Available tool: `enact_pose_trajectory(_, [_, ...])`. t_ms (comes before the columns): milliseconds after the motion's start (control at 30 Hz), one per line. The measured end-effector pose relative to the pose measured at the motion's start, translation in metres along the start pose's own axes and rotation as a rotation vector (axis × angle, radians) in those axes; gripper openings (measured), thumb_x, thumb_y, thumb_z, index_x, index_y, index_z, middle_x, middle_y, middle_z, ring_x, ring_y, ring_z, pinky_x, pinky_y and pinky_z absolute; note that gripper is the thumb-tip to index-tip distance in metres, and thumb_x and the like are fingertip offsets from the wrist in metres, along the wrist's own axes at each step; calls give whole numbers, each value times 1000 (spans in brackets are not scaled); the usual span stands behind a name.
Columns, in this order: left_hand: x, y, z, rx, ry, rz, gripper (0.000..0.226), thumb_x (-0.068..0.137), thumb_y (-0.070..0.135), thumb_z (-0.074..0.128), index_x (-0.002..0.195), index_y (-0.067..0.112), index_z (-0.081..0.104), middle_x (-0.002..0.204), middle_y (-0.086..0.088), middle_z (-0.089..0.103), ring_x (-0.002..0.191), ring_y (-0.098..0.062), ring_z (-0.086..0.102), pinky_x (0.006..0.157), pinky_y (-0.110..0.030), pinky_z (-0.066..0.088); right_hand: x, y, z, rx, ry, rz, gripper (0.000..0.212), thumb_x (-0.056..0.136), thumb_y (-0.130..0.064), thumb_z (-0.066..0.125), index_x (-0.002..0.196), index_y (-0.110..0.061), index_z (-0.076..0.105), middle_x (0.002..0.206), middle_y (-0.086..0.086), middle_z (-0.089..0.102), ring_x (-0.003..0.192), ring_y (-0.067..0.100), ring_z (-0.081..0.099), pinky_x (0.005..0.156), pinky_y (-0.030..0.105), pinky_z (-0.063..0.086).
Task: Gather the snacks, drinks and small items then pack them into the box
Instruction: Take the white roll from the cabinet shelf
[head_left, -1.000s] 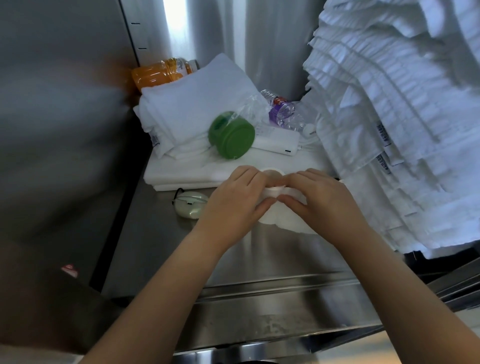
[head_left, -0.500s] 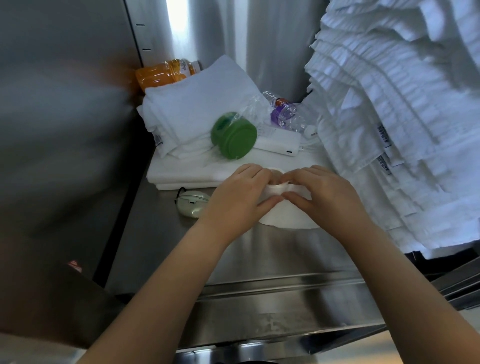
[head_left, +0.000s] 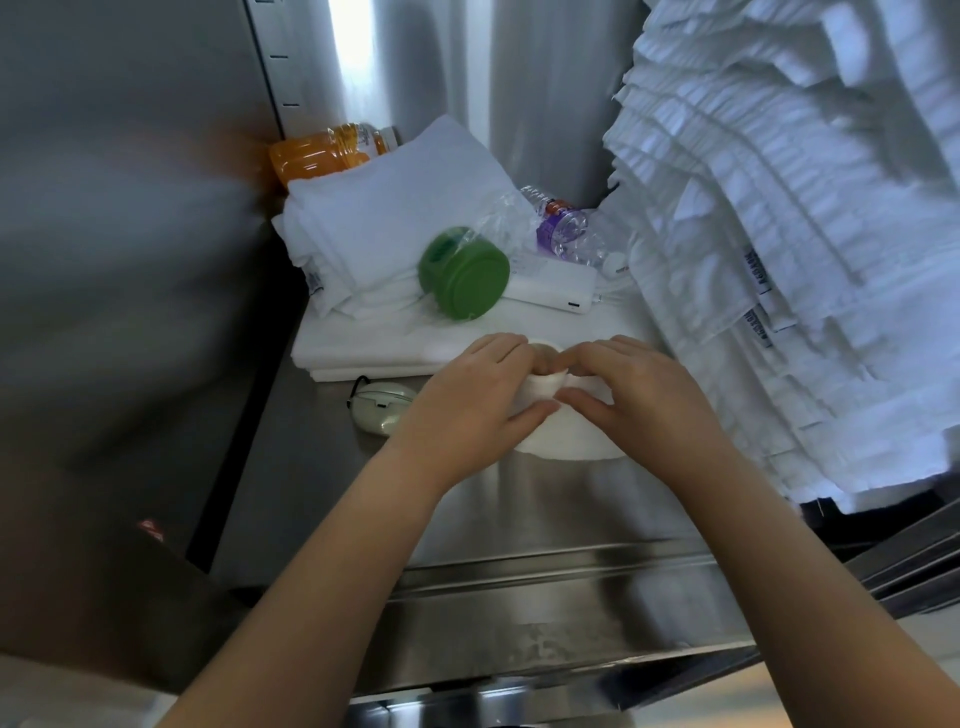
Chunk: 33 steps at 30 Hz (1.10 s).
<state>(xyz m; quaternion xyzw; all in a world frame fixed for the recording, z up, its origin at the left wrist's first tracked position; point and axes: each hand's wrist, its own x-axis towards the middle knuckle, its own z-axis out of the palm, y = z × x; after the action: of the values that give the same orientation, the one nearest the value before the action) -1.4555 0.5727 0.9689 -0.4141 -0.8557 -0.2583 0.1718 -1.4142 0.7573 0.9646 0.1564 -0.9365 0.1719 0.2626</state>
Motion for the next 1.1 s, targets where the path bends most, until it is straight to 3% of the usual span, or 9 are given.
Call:
enact_pose_trajectory(167, [1, 5, 2, -18, 20, -38, 22, 81, 18, 70, 100, 8, 63, 103, -10, 63, 104, -28, 56, 85, -23, 33, -2, 2, -2, 1, -17, 6, 26, 80, -24, 73, 104, -23, 64, 82, -23, 52, 80, 10, 56, 61, 28, 43])
enact_pose_trajectory(267, [2, -2, -2, -47, -25, -58, 19, 84, 20, 68, 97, 8, 61, 110, -8, 62, 108, -24, 54, 84, -18, 31, -3, 5, -4, 22, -26, 37, 31, 80, -23, 73, 109, -26, 63, 88, -18, 63, 84, 5, 51, 63, 27, 42])
enact_pose_trajectory(400, [1, -8, -4, -38, -62, -44, 20, 86, 23, 64, 101, 11, 60, 120, -4, 59, 115, -18, 49, 88, -16, 29, -1, 3, -4, 9, -75, 18, 28, 83, -24, 70, 110, -24, 65, 89, -11, 66, 85, 11, 56, 64, 30, 45])
enact_pose_trajectory(533, [1, -7, -3, -94, -67, -35, 19, 87, 20, 62, 104, 13, 59, 118, -2, 59, 119, -18, 51, 93, -31, 41, 2, 3, -2, 14, -79, 12, 23, 82, -23, 70, 105, -22, 66, 86, -7, 65, 84, 15, 57, 66, 34, 48])
enact_pose_trajectory(700, [-2, -2, 8, -31, 8, -6, 27, 85, 21, 68, 107, 6, 63, 116, -6, 61, 122, -26, 48, 102, -22, 27, 6, 0, -2, 13, -96, -10, 22, 82, -27, 69, 102, -22, 65, 86, -7, 64, 82, 15, 55, 67, 37, 49])
enact_pose_trajectory(800, [-4, -5, 8, -97, 18, -63, 21, 86, 14, 66, 104, 5, 62, 117, -8, 59, 122, -25, 46, 101, -22, 28, 7, -3, -4, 1, -94, -32, 23, 81, -27, 72, 102, -21, 67, 85, -7, 62, 81, 17, 54, 67, 34, 47])
enact_pose_trajectory(933, [-4, -9, 4, -184, -20, -120, 18, 88, 12, 61, 106, 10, 59, 128, -4, 54, 133, -14, 37, 100, -18, 28, 6, -8, -2, -51, -69, -42, 20, 82, -23, 71, 101, -21, 68, 84, -5, 61, 79, 18, 54, 66, 26, 36])
enact_pose_trajectory(1100, [-4, -13, 1, -218, -163, -67, 12, 93, 7, 50, 104, 10, 50, 138, 1, 46, 142, -9, 19, 111, -22, 20, 8, -8, -6, 1, -78, -24, 21, 78, -25, 75, 97, -21, 69, 83, -5, 62, 79, 18, 55, 71, 34, 45])
